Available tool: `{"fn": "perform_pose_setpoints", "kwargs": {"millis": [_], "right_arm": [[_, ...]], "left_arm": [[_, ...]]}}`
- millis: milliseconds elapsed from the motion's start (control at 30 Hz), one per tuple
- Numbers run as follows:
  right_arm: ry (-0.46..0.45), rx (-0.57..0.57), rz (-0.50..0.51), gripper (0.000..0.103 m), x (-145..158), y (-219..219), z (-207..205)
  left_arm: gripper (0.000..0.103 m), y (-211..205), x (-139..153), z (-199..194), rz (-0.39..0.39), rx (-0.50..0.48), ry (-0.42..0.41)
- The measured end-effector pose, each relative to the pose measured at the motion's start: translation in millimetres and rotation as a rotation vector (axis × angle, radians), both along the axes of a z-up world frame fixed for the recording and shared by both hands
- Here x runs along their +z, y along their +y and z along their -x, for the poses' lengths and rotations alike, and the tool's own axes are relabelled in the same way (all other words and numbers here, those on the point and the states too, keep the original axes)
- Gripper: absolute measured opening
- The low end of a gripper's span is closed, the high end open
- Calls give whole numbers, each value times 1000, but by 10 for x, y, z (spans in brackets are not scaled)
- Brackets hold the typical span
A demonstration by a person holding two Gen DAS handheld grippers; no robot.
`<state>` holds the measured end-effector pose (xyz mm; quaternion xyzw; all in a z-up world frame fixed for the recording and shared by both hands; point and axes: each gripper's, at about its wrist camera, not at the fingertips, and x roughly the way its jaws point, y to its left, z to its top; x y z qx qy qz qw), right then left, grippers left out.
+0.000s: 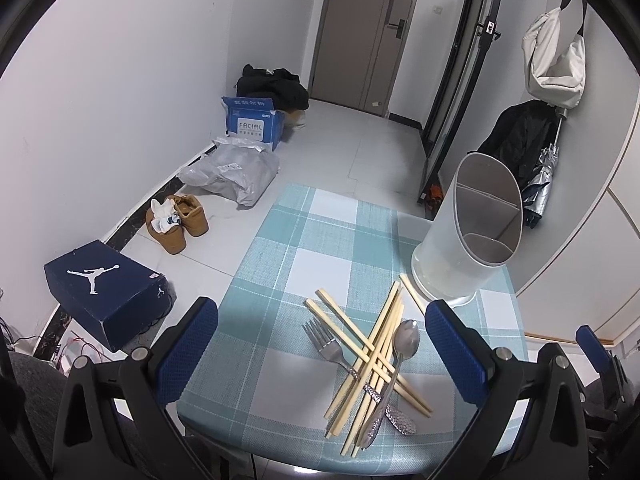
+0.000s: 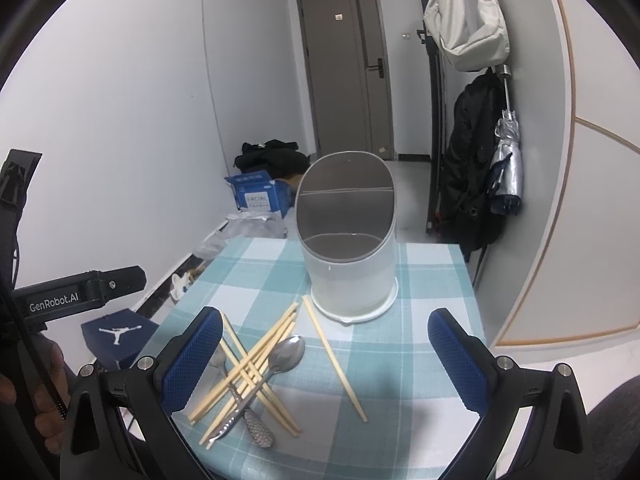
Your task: Organize utensils
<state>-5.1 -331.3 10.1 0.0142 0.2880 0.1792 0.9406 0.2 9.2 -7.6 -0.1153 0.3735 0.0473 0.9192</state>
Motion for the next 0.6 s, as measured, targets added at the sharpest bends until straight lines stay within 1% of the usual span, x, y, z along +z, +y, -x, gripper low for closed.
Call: {"fn": "perform_pose_setpoints", "kwargs": {"millis": [600], "right_arm": [[-9, -21, 7, 103, 0, -18, 7]], "left_arm": [[102, -18, -8, -4, 13, -22, 15]]}}
